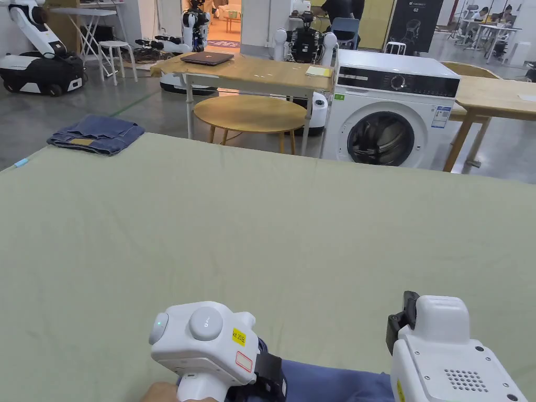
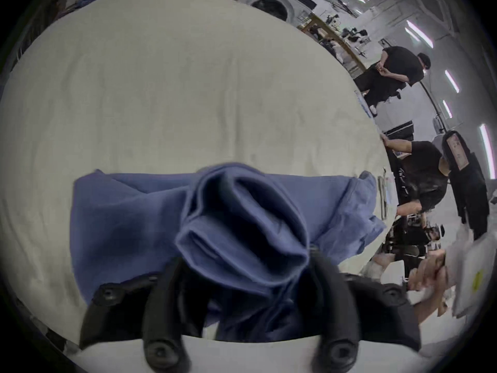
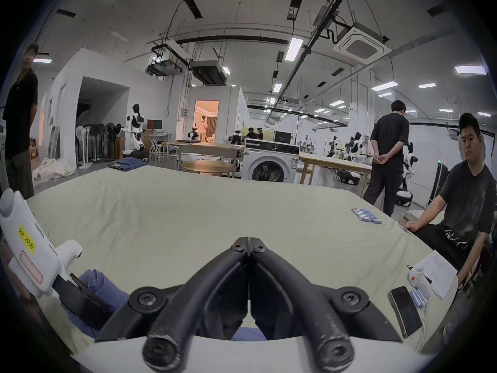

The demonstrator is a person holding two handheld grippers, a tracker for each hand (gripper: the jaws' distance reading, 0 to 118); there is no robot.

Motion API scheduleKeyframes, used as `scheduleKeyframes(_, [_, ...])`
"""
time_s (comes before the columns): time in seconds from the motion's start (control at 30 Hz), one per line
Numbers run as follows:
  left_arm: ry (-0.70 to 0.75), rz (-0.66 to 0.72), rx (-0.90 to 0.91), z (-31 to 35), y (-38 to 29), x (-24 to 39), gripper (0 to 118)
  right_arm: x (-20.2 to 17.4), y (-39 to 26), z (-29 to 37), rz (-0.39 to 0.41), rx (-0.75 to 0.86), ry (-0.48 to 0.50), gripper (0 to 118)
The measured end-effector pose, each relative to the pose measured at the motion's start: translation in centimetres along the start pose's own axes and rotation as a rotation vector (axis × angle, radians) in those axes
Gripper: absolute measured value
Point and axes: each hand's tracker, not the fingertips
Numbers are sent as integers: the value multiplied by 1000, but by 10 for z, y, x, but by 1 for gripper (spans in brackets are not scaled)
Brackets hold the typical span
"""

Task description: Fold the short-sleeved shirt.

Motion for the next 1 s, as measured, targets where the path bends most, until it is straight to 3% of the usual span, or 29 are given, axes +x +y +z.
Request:
scheduleKeyframes(0.3, [-167, -43, 119, 65, -5, 6, 48, 4, -3, 1, -3, -8, -4, 0])
scheduleKeyframes(0.33, [-173, -48, 153, 69, -6, 3, 42, 5, -3, 1, -4, -10, -6, 0])
scheduleKeyframes(0.4, [-159, -24, 190, 71, -5, -6, 16, 5, -4, 2, -13, -15, -3, 0])
scheduleKeyframes(0.43, [-149, -9, 190, 68, -4, -10, 10, 5, -4, 2, -17, -17, -2, 0])
scheduleKeyframes(0.63, [-108, 34, 51, 14, -10, -23, 6, 5, -6, 2, -17, -23, 2, 0])
scheduleKeyframes(0.77, [-324, 40, -26, -21, -19, -16, 6, 6, -8, 1, -9, -28, -1, 0])
scheduleKeyframes(0.83, [-365, 45, -2, -31, -22, -12, 6, 8, -10, 1, -8, -33, -5, 0])
scheduleKeyframes(0.93, [-314, 77, -7, -54, -21, -15, 5, 10, -11, -1, -15, -39, -9, 0])
scheduleKeyframes(1.0, [-423, 132, 12, -59, -20, -22, 3, 12, -12, -2, -18, -44, -11, 0])
